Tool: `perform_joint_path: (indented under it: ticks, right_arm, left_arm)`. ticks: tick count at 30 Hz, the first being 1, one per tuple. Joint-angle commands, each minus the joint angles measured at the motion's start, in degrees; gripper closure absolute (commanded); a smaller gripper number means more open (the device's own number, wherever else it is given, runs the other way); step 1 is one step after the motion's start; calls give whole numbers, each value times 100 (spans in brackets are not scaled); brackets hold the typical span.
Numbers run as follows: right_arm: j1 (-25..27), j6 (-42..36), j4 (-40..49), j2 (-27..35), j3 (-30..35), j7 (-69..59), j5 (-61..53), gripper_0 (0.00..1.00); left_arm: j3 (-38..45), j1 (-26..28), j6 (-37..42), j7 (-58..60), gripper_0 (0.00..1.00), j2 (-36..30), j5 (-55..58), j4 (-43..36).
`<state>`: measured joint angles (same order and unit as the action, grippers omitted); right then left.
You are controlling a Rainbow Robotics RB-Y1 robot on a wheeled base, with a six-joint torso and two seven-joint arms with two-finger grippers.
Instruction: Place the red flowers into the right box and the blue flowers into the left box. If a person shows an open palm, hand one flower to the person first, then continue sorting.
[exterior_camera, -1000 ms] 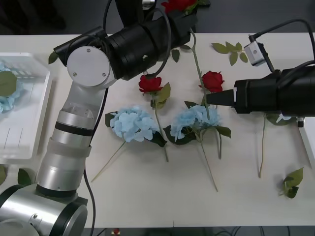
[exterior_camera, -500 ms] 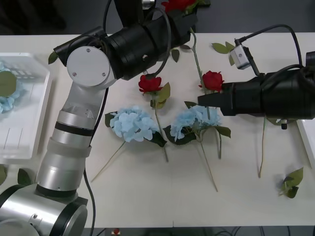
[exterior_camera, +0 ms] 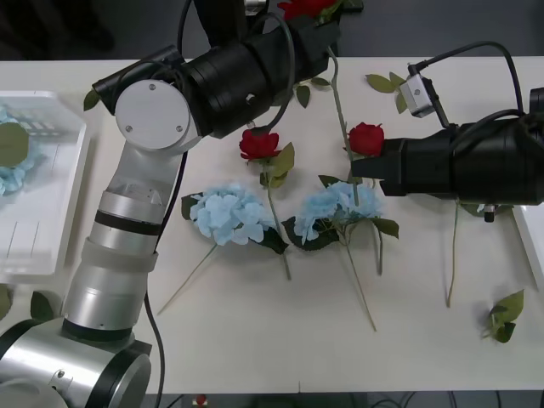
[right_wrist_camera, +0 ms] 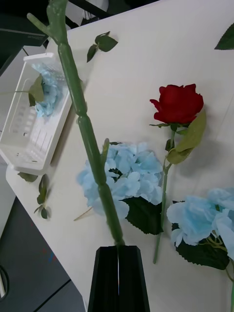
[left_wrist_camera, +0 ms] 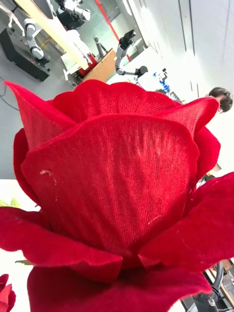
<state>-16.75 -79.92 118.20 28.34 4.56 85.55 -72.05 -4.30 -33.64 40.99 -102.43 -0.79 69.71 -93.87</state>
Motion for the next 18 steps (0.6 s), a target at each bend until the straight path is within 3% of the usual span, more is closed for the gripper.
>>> perform_joint_path:
  ticks: [1,2,3,4,5,6,7,8,18]
  right_arm:
    - [-162,21,89,32,37,-161,34,100]
    - [-162,30,89,41,45,-152,34,100]
    - [-162,30,89,49,45,-135,34,99]
    - [-162,21,89,49,63,-108,42,90]
    - [-162,30,98,49,81,-108,42,66]
    - [-162,30,89,49,107,-91,51,20]
    - [-162,21,98,58,133,-82,51,4]
    - [-162,21,89,49,142,-82,51,0]
    - [-188,56,89,67,160,-29,60,0]
  left_arm:
    - [-79,-46,-74,57,73,27,87,-70]
    - [-79,-46,-74,57,66,27,87,-79]
    - [-88,-55,-83,57,75,27,87,-70]
    - [-79,-46,-83,65,85,27,87,-70]
    - [-79,-55,-83,57,90,27,87,-70]
    - [-79,-46,-83,57,100,27,87,-70]
    - [-79,-46,-83,57,100,27,87,-70]
    - [-79,-55,-100,48,100,18,87,-70]
    - [-62,-46,-109,48,100,18,43,-70]
